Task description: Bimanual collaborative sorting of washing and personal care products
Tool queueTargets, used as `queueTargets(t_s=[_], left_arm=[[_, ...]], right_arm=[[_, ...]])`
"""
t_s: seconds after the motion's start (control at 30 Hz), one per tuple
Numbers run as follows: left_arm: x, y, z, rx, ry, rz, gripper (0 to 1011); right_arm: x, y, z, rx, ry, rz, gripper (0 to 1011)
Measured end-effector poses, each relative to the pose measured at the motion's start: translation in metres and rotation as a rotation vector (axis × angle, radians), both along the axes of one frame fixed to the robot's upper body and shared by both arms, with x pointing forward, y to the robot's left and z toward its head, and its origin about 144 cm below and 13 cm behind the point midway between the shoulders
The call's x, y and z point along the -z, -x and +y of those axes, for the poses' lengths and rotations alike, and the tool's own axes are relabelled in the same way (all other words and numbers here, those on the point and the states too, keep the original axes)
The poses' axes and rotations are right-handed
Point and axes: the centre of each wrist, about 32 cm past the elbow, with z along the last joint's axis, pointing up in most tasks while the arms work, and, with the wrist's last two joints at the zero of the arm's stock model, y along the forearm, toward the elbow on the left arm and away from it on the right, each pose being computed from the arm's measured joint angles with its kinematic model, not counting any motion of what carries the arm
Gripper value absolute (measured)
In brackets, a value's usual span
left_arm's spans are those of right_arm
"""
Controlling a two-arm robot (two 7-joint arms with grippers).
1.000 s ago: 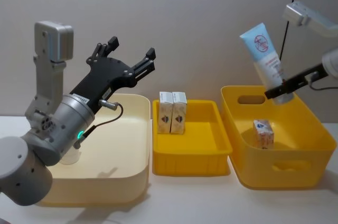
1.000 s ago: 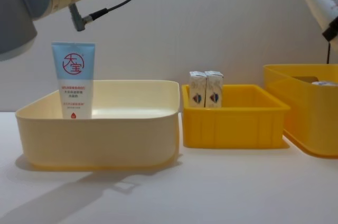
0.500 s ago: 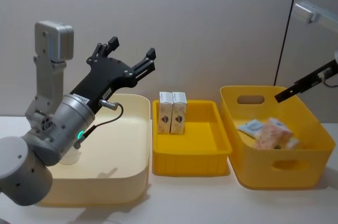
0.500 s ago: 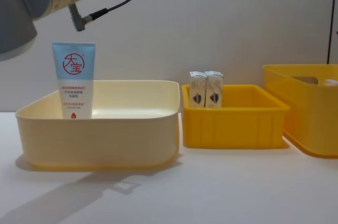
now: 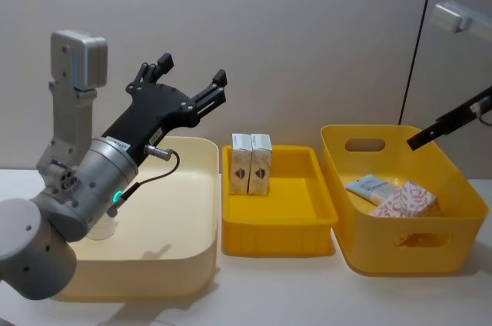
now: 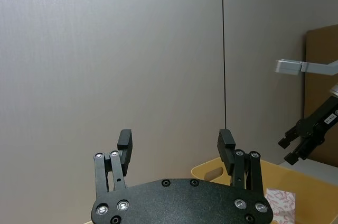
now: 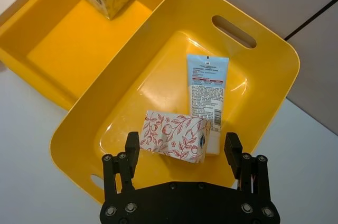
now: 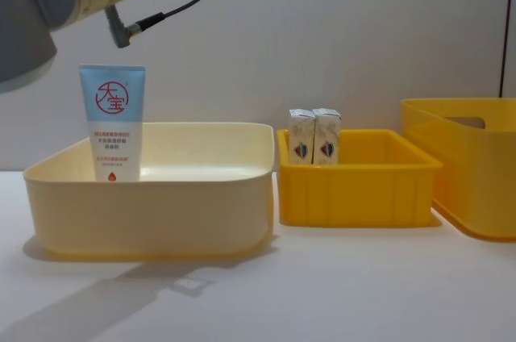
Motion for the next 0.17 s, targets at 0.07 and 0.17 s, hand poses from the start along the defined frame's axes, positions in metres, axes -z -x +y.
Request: queueTargets(t_s=[0.07,0.17], left_arm=[[0.0,0.0,0.0,0.0,0.0,0.0,1003],[0.0,0.0,0.0,0.0,0.0,0.0,1003]], right_arm=[[-0.0005,0.0002,-0.0006,0.001,0.0,0.002,1001],[-0.0009,0.0004,-0.0012,0.002,0.0,0.005,1001]])
